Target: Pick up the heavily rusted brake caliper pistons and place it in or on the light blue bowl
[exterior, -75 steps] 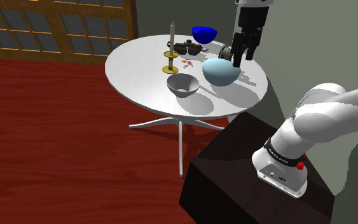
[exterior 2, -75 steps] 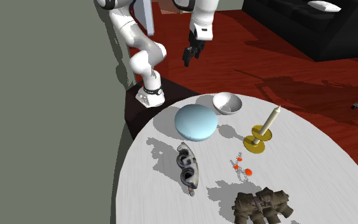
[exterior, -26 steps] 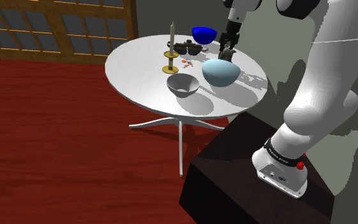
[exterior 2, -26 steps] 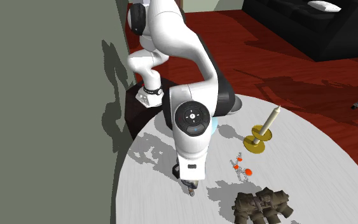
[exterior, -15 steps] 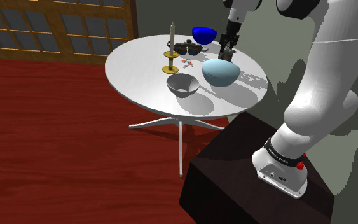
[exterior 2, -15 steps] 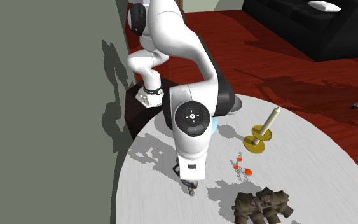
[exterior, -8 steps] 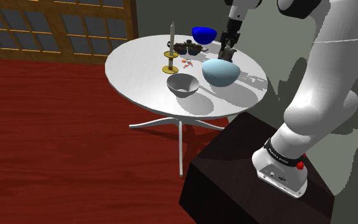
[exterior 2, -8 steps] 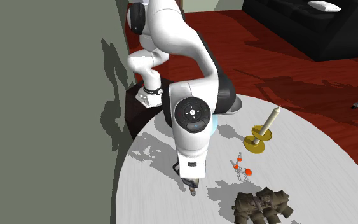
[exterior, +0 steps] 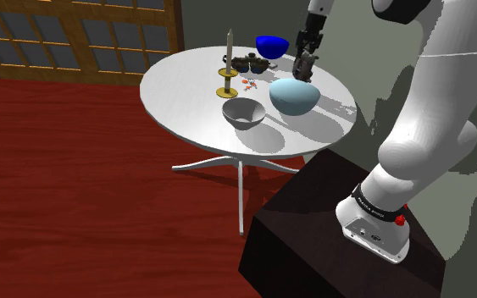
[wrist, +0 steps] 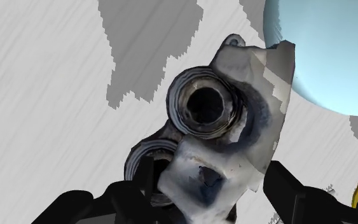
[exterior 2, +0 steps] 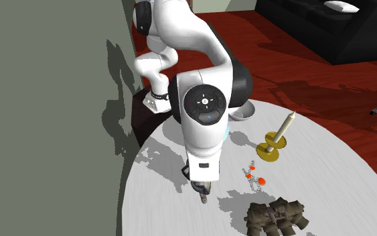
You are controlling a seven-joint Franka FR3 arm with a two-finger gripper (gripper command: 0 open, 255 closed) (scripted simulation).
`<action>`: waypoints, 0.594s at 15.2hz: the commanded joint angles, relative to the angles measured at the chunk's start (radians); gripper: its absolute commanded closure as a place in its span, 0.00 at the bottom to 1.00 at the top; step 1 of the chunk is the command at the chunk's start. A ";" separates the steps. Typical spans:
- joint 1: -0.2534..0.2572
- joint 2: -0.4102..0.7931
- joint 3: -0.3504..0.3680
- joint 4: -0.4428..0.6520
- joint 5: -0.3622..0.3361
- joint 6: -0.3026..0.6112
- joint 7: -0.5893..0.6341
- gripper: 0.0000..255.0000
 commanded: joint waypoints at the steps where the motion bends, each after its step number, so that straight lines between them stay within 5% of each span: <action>1: -0.001 -0.006 -0.001 0.019 -0.002 -0.023 0.004 1.00; 9: -0.011 -0.006 -0.004 0.127 -0.005 -0.130 0.017 1.00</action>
